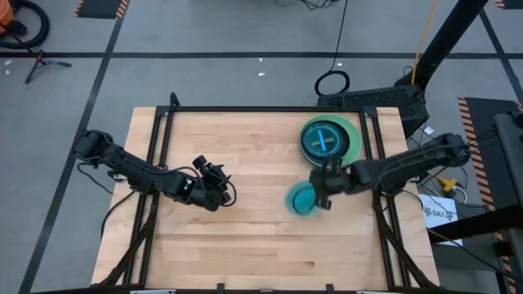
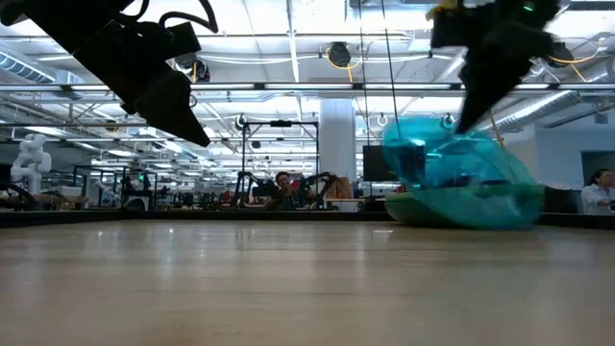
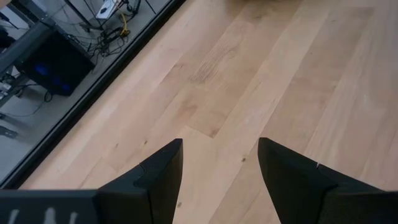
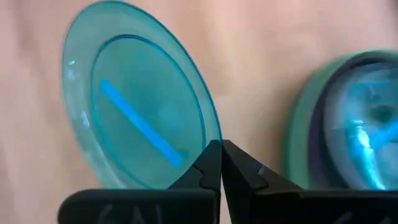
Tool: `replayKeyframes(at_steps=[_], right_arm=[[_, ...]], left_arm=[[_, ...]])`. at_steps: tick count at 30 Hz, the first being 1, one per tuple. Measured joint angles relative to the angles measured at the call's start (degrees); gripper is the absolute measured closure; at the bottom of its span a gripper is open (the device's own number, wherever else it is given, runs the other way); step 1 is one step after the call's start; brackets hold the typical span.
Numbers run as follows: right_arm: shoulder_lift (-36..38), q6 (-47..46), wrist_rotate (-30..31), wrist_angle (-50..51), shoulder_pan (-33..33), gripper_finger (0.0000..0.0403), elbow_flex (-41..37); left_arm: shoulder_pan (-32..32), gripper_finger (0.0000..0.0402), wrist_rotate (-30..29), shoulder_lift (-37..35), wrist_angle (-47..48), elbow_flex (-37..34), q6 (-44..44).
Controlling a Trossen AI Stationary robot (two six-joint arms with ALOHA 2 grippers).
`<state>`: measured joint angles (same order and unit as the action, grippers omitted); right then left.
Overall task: Stack plastic plates
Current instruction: Stack the transparent blue plate on the transparent blue plate
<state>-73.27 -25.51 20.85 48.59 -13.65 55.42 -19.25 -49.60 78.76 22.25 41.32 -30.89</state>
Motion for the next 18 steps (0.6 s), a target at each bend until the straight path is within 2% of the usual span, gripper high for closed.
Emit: replayKeyframes(at_steps=[4,6,9,11,14,18], right_arm=[[2.95,-2.15,10.99,4.16,7.44,0.0402,4.36],[4.00,-2.14,13.32,6.09,12.92,0.0402,6.38],[5.17,1.60,13.38,6.20,22.64,0.0402,8.14],[5.67,5.00,10.96,6.03,29.44,0.0403,8.22],[5.77,9.03,4.02,5.09,38.99,0.0403,8.20],[5.75,12.00,-4.19,2.29,47.73,0.0402,7.31]], left_arm=[[0.00,0.0188,0.00,0.00,-0.04,0.00,0.24],[0.00,0.0188,0.00,0.00,-0.06,0.00,0.33],[0.00,0.0188,0.01,0.00,-0.07,0.00,0.32],[0.00,0.0188,0.00,0.00,-0.08,0.00,0.31],[0.00,0.0188,0.00,0.00,-0.06,0.00,0.31],[0.00,0.0188,0.00,0.00,-0.06,0.00,0.31]])
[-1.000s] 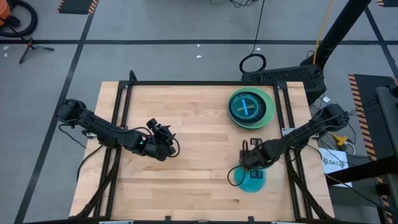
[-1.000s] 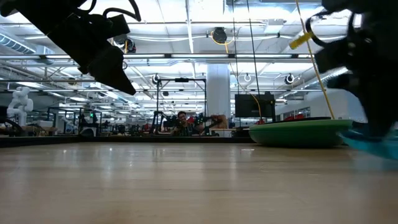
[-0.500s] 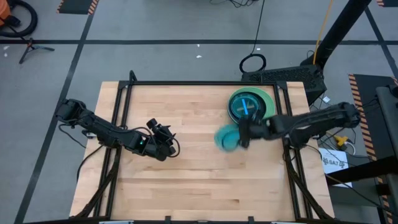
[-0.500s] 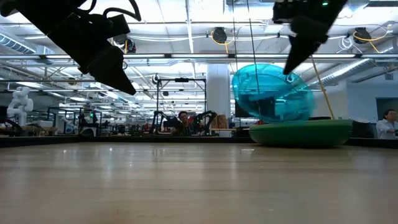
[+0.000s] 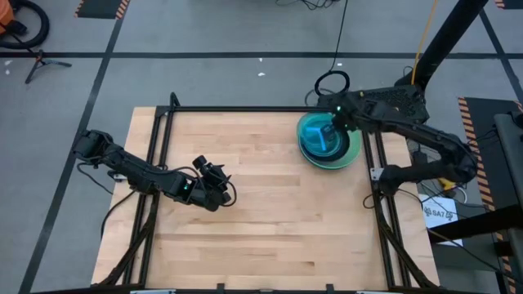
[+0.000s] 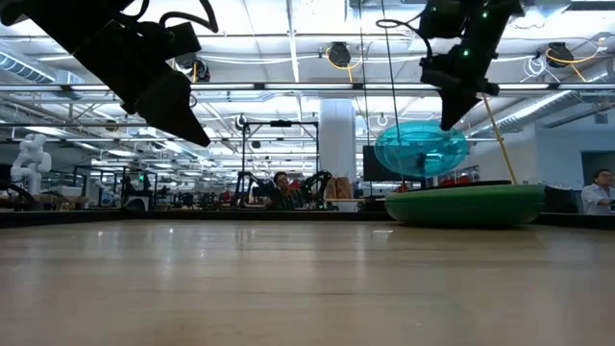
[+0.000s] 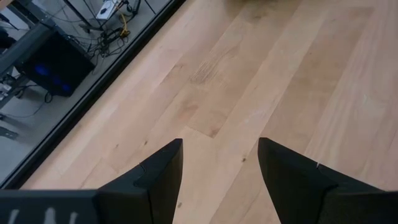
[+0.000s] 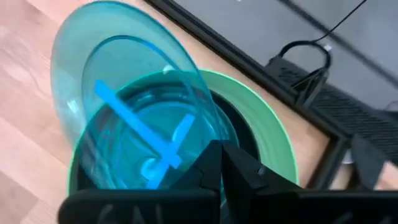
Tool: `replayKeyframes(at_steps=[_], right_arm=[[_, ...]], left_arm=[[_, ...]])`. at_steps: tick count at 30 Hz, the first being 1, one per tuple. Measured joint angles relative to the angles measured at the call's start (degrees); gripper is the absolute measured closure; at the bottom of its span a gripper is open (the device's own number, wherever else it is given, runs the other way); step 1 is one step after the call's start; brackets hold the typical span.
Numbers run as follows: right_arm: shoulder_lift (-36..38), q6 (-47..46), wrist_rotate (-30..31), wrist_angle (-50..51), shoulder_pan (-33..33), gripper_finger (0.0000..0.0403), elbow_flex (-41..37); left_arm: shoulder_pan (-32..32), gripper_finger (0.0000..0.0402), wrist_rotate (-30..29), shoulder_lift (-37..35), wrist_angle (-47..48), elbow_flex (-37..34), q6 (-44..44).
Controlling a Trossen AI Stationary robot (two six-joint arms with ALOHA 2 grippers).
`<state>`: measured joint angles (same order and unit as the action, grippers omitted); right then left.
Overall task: Stack plastic plates
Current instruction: Stack the transparent blue plate on the transparent blue plate, then return to Home Position
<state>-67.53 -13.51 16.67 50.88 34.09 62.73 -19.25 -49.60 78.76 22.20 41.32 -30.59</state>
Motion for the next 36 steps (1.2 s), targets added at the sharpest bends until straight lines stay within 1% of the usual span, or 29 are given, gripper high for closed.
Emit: replayKeyframes(at_steps=[2,4,12,17,22,25,30,36], right_arm=[[-0.07,0.96,-3.11,-0.03,2.74,0.0396,-0.07],[-0.37,1.17,-4.69,0.16,4.49,0.0384,-0.08],[-2.36,1.17,-4.72,2.72,7.16,0.0324,-0.12],[-2.63,0.38,-4.72,1.84,6.89,0.0295,-0.12],[-2.27,-0.78,-4.71,-0.95,2.95,0.0290,-0.14],[-1.73,-0.78,-4.74,-7.68,-1.62,0.0295,-2.54],[0.47,2.34,-5.18,-25.58,-11.22,0.0303,-12.98],[2.81,5.38,-12.47,-54.72,-22.16,0.0305,-29.92]], left_arm=[[0.00,0.0188,0.00,0.00,0.00,0.00,-0.03],[0.00,0.0188,0.00,0.00,0.00,0.00,-0.04],[0.00,0.0188,0.00,0.00,0.00,0.00,-0.10],[0.00,0.0188,0.00,0.00,0.00,0.00,-0.91],[0.00,0.0188,0.00,-0.01,0.00,0.00,-1.25],[0.00,0.0188,0.00,0.00,0.00,0.00,-1.53],[0.00,0.0188,0.00,0.00,0.00,0.00,-1.60],[0.00,0.0188,0.00,0.00,-0.04,0.02,-1.52]])
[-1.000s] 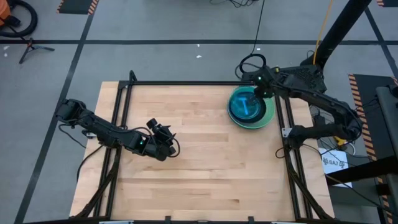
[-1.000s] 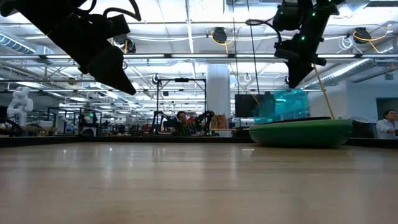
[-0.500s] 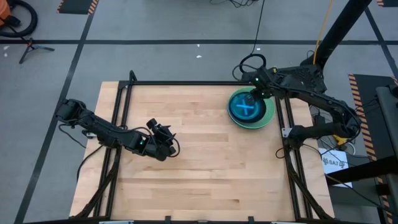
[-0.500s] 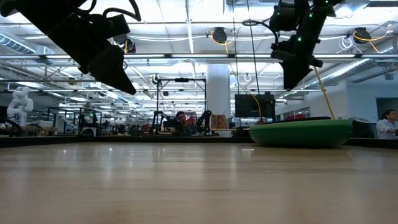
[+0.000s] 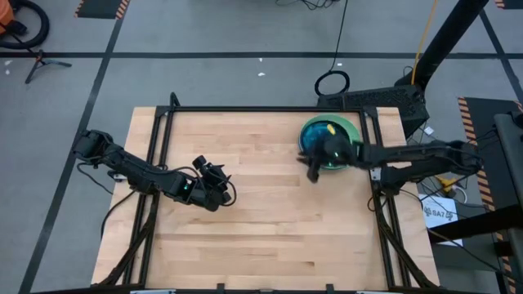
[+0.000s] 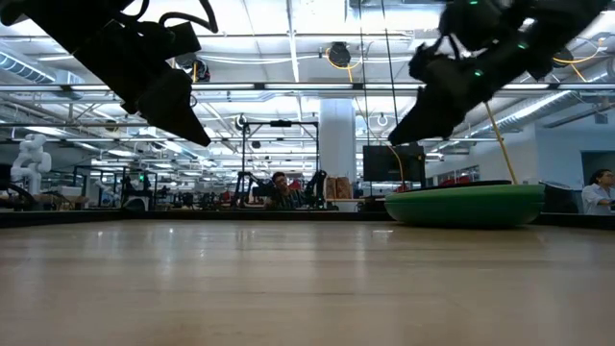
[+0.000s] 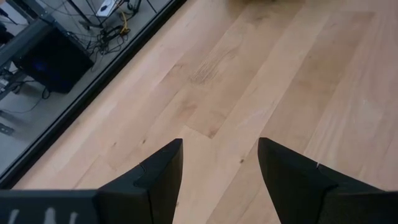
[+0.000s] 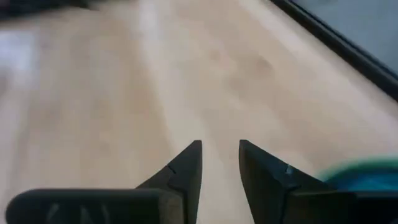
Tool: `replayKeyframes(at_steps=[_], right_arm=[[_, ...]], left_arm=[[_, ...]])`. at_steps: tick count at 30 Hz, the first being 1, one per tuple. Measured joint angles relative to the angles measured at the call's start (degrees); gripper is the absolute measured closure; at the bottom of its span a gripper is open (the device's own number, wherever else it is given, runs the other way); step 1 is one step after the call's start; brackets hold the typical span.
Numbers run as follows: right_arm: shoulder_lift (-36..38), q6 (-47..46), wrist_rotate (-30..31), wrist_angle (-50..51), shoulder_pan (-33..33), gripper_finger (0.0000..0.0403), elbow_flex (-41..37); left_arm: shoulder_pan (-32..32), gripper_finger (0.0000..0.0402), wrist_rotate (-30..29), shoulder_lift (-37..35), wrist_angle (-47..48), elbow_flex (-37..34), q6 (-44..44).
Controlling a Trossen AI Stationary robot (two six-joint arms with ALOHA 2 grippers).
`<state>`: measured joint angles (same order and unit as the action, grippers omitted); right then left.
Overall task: Stack plastic plates
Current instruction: Return to Home Position
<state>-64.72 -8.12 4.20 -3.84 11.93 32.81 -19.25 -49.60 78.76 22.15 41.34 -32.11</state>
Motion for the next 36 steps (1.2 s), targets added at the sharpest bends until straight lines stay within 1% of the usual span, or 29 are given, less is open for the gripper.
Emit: replayKeyframes(at_steps=[2,4,7,9,14,19,23,29,36], right_arm=[[1.29,1.29,-1.46,-7.54,-2.55,0.0305,-4.62],[3.33,2.81,-1.50,-13.44,-4.67,0.0305,-8.58],[7.53,5.11,-1.48,-19.68,-6.36,0.0305,-13.42],[11.01,6.88,-1.47,-21.07,-6.77,0.0305,-15.86],[19.67,9.61,-1.50,-21.07,-7.02,0.0305,-20.41],[25.87,10.41,-1.61,-20.78,-7.06,0.0305,-23.94],[29.20,11.38,-4.42,-20.73,-7.06,0.0305,-25.61],[32.91,11.90,-4.49,-19.23,-7.06,0.0305,-25.87],[36.70,12.38,-4.49,-16.35,-7.06,0.0305,-25.87]], left_arm=[[0.00,0.0188,0.00,0.00,-0.12,0.00,0.08],[0.00,0.0188,0.00,0.00,-0.15,0.00,0.08],[0.00,0.0188,0.00,0.00,-0.17,0.00,0.07],[0.12,0.0188,0.00,0.00,-0.27,0.00,0.08],[1.36,0.0188,-0.01,0.00,-1.62,0.00,0.35],[2.71,0.0188,0.00,0.00,-1.99,0.00,0.35],[3.59,0.0188,0.00,0.00,-2.01,0.00,0.57],[5.09,0.0188,0.00,0.00,-2.15,0.00,1.29],[5.53,0.0188,-0.01,0.00,-2.29,0.00,4.73]])
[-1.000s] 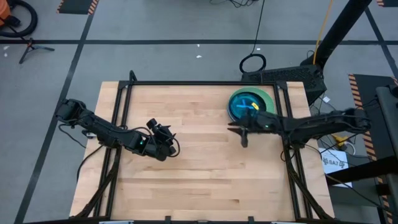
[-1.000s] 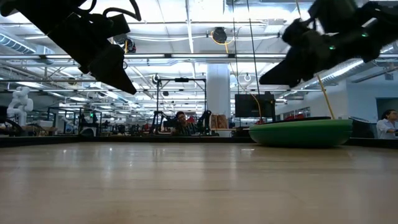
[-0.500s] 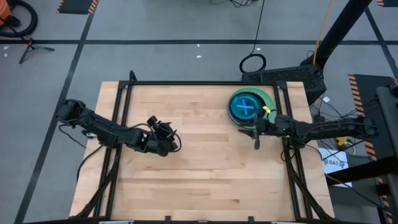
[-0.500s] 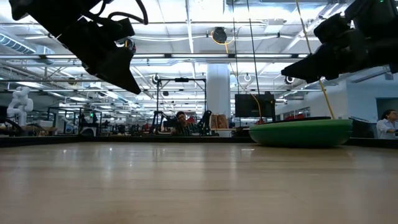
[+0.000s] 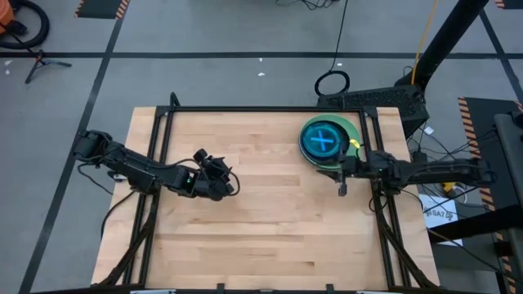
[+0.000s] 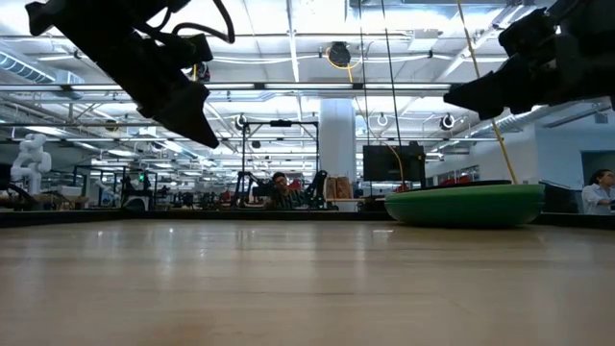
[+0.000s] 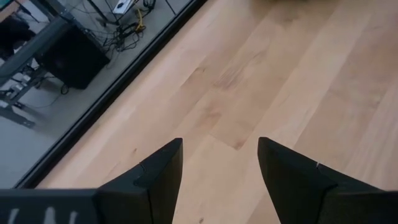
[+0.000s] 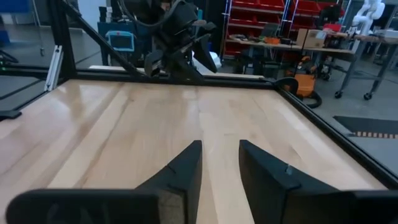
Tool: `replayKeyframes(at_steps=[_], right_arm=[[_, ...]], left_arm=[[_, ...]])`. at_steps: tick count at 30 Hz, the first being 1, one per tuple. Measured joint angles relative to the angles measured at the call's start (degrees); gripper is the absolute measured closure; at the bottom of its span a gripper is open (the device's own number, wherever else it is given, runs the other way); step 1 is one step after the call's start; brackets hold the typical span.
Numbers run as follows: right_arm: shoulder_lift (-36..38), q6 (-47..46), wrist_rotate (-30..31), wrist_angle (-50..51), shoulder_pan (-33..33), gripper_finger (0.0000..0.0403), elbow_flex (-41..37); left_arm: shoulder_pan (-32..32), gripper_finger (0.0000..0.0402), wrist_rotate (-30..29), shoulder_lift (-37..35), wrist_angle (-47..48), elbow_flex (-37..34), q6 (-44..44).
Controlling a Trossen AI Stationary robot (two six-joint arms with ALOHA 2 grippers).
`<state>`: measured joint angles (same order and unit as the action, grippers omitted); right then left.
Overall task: Stack plastic plates
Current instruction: Return to Home Position
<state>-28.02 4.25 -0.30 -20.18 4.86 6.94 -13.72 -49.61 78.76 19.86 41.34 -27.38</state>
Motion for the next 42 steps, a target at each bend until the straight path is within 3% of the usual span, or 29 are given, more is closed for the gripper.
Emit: replayKeyframes(at_steps=[18,21,29,42], right_arm=[[16.49,0.94,2.11,13.83,0.00,0.0305,0.00],[19.68,0.83,5.38,18.12,0.00,0.0305,0.00],[27.81,3.31,8.79,24.17,0.00,0.0305,0.00],[27.88,4.26,21.05,27.93,0.00,0.0305,0.02]], left_arm=[[0.95,0.0188,0.00,0.00,-0.81,0.00,3.03],[0.95,0.0188,0.01,0.00,-1.67,0.00,3.50],[2.42,0.0188,-0.01,0.00,-3.40,0.00,12.56],[6.95,0.0188,1.88,-4.28,-4.14,0.00,23.68]])
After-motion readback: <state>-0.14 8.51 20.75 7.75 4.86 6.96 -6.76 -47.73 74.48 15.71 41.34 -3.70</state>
